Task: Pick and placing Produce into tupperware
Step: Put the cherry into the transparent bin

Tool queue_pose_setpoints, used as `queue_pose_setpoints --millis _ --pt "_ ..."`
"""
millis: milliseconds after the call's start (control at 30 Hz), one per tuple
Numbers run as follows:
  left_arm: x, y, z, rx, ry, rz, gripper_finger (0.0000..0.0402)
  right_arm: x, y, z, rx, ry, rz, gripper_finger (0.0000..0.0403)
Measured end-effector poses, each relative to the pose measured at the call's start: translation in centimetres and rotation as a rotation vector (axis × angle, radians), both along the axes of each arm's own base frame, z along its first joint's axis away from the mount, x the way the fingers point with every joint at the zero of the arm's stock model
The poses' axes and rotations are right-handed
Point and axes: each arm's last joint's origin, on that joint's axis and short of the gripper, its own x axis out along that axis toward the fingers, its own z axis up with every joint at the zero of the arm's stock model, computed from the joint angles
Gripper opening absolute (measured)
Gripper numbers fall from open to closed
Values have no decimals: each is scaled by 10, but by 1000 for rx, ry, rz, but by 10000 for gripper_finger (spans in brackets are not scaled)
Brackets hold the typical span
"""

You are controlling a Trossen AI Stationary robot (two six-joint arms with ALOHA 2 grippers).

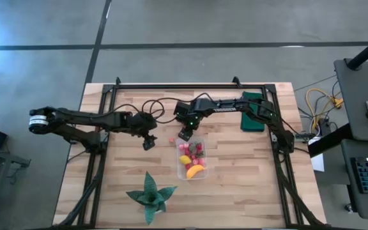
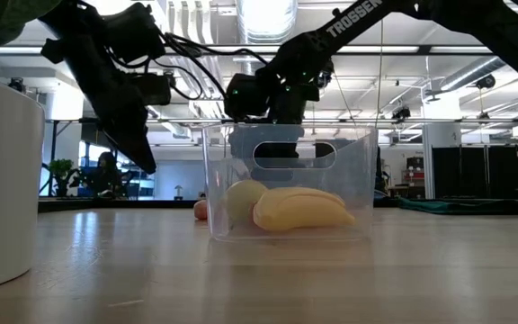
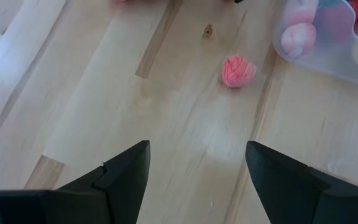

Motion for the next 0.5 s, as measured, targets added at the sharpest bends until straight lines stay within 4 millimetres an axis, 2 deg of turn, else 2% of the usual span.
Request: queue_pose_setpoints --millis 500 --pt "0 0 0 0 -2 1 251 -1 0 0 -2 10 -4 86"
